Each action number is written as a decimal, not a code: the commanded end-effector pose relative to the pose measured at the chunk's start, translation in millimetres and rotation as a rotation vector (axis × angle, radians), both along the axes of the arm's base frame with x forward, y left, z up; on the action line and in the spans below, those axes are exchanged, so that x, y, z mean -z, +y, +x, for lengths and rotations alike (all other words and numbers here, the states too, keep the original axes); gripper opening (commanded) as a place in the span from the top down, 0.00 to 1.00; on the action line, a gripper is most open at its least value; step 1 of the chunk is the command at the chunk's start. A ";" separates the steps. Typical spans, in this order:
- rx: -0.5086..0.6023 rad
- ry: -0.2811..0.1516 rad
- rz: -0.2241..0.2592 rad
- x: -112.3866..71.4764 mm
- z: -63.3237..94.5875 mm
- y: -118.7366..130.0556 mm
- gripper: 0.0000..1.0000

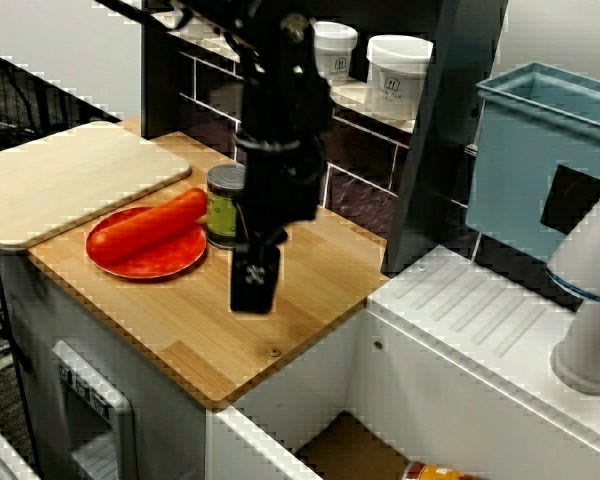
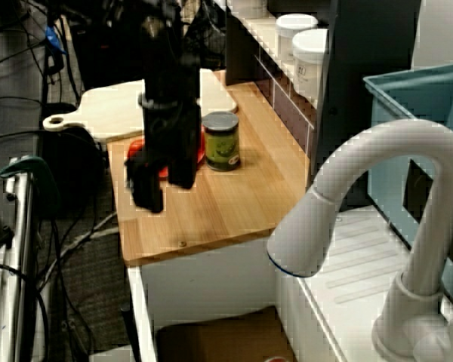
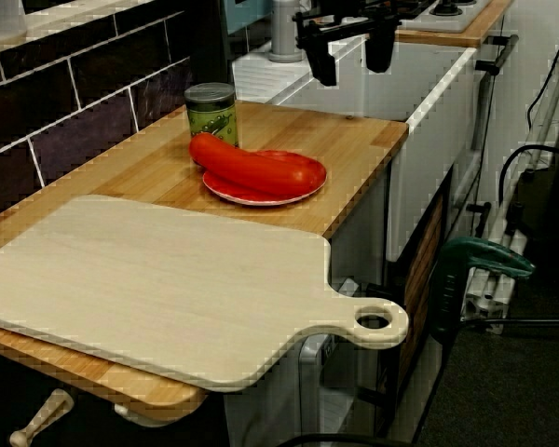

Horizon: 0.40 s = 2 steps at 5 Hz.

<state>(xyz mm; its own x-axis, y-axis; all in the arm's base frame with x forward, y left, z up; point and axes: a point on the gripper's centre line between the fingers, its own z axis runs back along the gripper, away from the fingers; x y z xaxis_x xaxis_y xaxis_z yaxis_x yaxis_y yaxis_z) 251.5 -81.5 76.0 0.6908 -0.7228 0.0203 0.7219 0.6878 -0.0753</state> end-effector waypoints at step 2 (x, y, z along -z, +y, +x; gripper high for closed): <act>0.175 -0.158 0.159 -2.9 24.2 90.5 0.00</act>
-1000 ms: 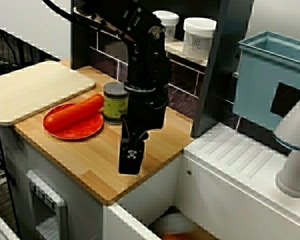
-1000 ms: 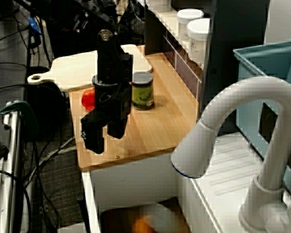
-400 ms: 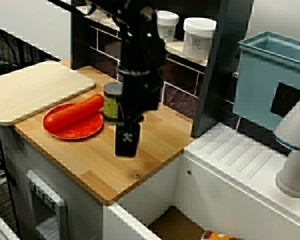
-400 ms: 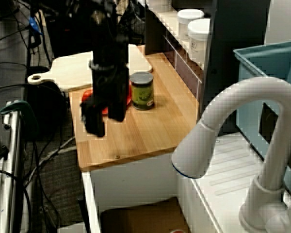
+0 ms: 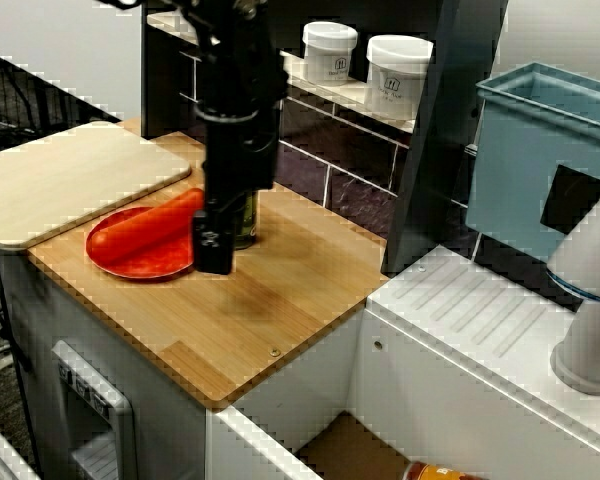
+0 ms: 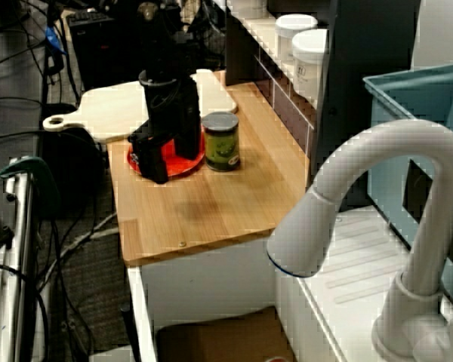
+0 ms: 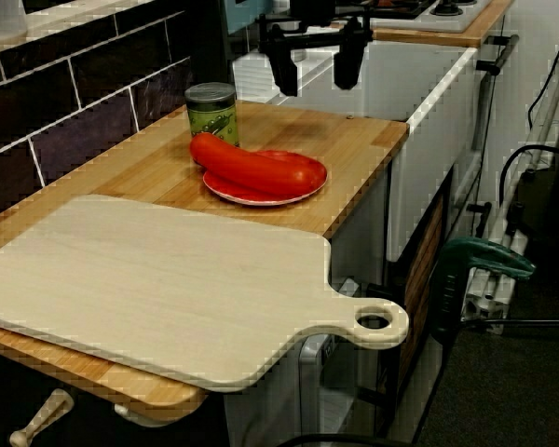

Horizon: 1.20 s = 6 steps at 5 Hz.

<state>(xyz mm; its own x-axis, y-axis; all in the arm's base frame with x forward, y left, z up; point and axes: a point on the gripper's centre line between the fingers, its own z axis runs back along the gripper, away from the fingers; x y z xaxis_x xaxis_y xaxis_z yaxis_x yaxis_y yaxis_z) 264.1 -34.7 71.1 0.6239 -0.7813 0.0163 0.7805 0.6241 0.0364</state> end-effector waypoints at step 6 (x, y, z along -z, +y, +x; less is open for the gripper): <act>0.218 -0.093 0.073 -36.1 45.5 115.9 0.00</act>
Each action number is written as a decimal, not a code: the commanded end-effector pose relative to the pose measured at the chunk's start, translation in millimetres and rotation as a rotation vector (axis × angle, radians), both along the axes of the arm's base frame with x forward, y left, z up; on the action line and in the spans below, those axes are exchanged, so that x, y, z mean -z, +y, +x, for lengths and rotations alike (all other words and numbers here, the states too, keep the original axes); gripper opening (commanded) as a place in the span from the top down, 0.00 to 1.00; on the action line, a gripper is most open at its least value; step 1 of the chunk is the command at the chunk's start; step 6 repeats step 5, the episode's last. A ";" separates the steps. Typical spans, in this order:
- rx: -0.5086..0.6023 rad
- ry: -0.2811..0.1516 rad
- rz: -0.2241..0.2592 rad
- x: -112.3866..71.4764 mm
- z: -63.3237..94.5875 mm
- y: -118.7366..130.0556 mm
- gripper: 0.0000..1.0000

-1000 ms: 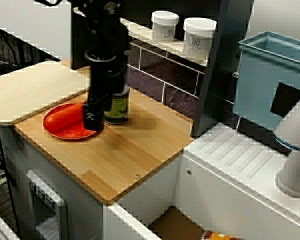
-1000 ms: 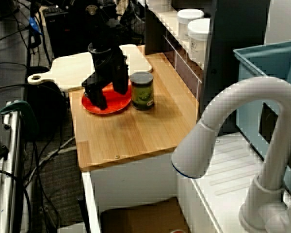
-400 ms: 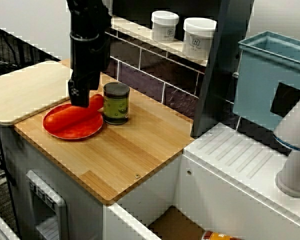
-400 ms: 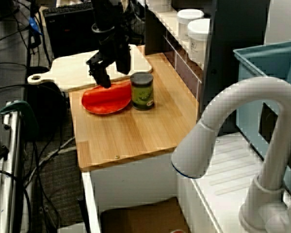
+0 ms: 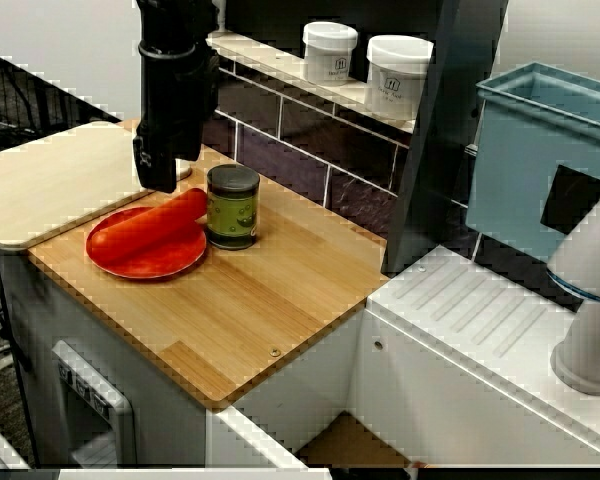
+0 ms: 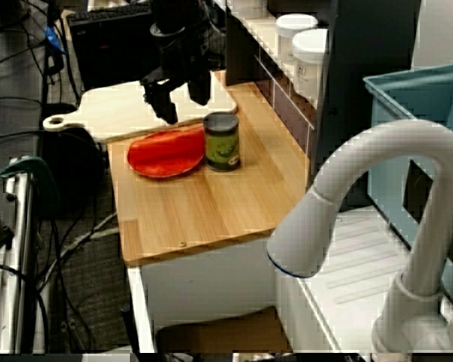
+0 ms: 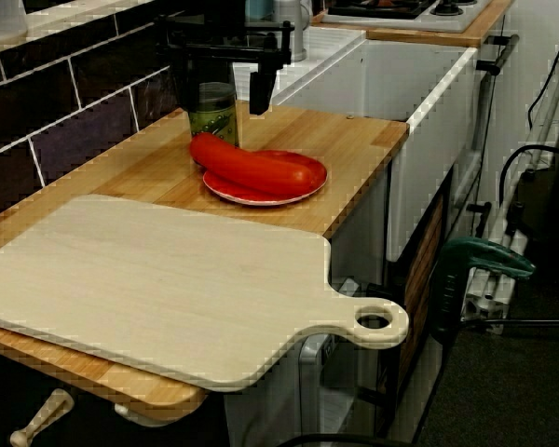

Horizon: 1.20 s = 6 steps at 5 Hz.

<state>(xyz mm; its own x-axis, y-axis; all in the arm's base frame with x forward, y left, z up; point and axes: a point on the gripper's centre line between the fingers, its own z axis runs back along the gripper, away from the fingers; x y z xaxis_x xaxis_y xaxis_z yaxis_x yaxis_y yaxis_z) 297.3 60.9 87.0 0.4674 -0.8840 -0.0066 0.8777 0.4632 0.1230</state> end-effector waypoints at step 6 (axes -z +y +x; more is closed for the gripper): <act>0.045 0.025 -0.081 -10.8 31.6 2.4 0.00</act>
